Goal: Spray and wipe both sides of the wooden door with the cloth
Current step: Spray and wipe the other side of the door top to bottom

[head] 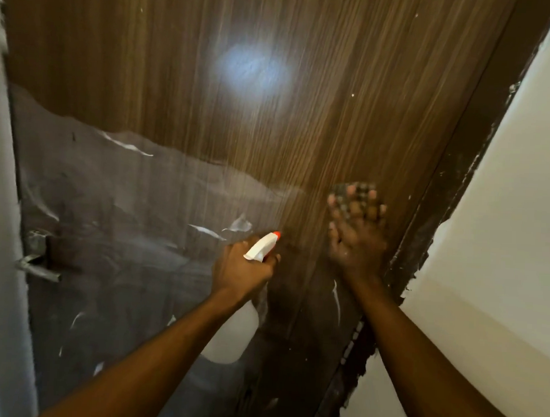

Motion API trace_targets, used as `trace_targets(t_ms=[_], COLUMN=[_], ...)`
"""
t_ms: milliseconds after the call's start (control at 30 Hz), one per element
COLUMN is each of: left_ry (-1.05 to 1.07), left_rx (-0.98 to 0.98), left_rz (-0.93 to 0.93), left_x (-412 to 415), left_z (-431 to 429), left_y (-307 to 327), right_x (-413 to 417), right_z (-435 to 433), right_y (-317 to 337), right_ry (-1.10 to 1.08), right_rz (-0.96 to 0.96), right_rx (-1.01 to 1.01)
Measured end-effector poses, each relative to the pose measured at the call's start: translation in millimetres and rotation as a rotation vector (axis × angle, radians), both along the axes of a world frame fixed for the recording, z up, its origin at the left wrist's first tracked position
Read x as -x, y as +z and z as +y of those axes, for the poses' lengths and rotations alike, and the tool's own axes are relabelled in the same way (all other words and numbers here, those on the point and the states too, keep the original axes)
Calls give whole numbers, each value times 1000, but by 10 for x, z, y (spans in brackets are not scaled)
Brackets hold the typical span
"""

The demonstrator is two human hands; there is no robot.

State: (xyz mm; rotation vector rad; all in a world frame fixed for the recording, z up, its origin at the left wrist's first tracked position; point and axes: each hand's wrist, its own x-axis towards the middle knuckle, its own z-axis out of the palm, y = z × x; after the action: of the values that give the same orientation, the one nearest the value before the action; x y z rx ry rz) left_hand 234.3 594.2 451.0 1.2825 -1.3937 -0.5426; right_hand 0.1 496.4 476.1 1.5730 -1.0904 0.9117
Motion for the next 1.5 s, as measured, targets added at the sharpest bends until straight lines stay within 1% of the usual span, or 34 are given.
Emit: trace_targets(t_ms=[67,100,133,167,200,233,300,333,367,400,433,533,633,667,700,733,800,833,867,900,967,1033,1133,1200,1233,1300,1367,1400,1433,1500], left_ry=[22,31,48,73,93,105,127,136,145,157,174,215,223,220,216,214,223,227,230,232,245,249,261,278,281,285,292,293,295,308], left_rx=[5,16,33,48,57,63,77,84,90,94,100,106,104,97,91,85,72,67,60,60,81,103,116,105,93,93,103,107,110,108], left_rz=[12,7,-3,-14,-22,-27,-52,-61,-59,-55,-52,-52,-66,-60,-49,-39,-14,8,32,51,58,46,27,6,0,3,-9,-15,-16,-26], left_x=[-88,-132,-196,-269,-340,-411,-546,-603,-651,-698,-741,-886,-1021,-1052,-1097,-1142,-1251,-1310,-1375,-1440,-1570,-1703,-1923,-2111,-2151,-2311,-2478,-2560,-2632,-2776], left_z=[4,-4,-2,-7,-9,-15,-27,-31,-43,-53,-70,-103,-119,-116,-115,-113,-131,-147,-161,-184,-226,-247,-252,-248,-253,-261,-295,-314,-328,-347], left_y=[-34,-42,-44,-45,-41,-30,3,23,39,62,83,122,110,99,87,80,76,78,91,104,137,175,176,134,131,138,179,209,240,288], right_x=[32,123,205,255,262,221,-75,-311,-564,-807,-1013,-1311,-1058,-925,-819,-753,-832,-990,-1216,-1471,-1946,-2216,-2074,-1875,-1756,-1779,-2127,-2374,-2633,-3078], right_z=[-42,-48,-52,-52,-55,-61,-61,-78,-99,-130,-170,-310,-320,-303,-279,-253,-220,-214,-231,-261,-355,-456,-468,-428,-411,-400,-414,-442,-470,-565], right_y=[-265,-340,-370,-369,-362,-338,-211,-121,-19,69,114,-26,-186,-178,-148,-93,82,184,281,345,355,192,-37,-13,40,167,289,335,354,304], right_ry=[81,109,124,125,108,75,21,3,-1,15,41,128,198,203,203,186,118,90,85,101,151,173,219,233,213,164,128,131,150,185], right_rz=[300,421,497,521,490,397,109,-1,-54,-41,20,301,561,621,637,594,361,239,161,147,246,389,563,662,663,527,339,282,266,328], right_rx=[-64,-90,-92,-73,-45,-15,22,19,6,-2,-4,-42,-75,-81,-79,-69,-46,-34,-24,-28,-56,-75,-87,-94,-104,-101,-61,-50,-46,-59])
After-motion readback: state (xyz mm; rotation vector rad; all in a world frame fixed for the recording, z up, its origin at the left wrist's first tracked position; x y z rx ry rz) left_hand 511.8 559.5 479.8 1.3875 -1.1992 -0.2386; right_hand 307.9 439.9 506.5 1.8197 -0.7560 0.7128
